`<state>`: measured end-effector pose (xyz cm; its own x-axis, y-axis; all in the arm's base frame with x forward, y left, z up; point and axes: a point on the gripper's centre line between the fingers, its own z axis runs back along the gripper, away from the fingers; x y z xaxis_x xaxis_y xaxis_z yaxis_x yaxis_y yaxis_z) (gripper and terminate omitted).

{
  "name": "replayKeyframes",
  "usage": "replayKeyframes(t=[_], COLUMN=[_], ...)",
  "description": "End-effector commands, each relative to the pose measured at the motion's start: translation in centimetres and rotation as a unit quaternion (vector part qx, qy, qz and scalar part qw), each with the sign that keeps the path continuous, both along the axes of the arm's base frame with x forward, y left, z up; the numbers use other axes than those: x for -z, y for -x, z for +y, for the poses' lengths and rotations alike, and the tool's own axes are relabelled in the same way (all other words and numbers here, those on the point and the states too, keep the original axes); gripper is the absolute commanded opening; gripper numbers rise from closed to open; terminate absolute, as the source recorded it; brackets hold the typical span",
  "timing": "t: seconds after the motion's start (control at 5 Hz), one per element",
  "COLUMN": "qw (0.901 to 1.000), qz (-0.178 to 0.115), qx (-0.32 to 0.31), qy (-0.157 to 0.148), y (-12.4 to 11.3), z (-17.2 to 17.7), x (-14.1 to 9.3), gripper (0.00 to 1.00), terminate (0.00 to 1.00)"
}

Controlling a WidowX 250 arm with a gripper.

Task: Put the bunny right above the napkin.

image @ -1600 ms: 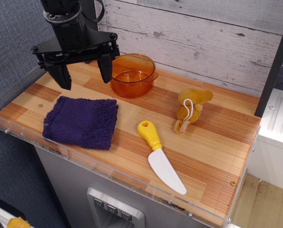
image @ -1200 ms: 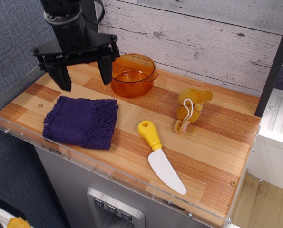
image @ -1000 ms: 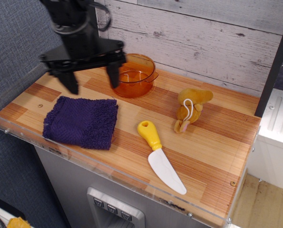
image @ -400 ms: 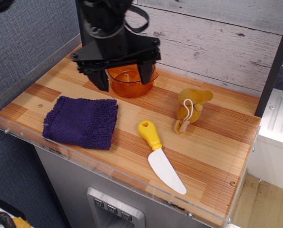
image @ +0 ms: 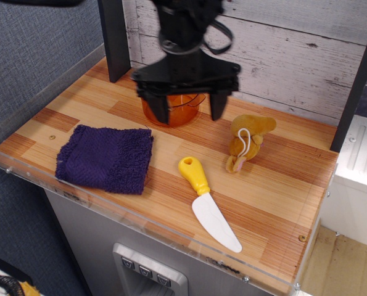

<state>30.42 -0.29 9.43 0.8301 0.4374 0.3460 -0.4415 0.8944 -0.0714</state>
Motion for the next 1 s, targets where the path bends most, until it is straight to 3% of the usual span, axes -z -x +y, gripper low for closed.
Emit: replayKeyframes(t=[0.0, 0.8], qw=[0.9988, 0.9990], qz=[-0.008, 0.042], qx=[0.048, 0.011], qy=[-0.005, -0.006], y=[-1.9, -3.4], z=[-3.6, -4.1], x=[-0.3, 3.8], gripper=[1.00, 1.00], terminate=[0.00, 0.00])
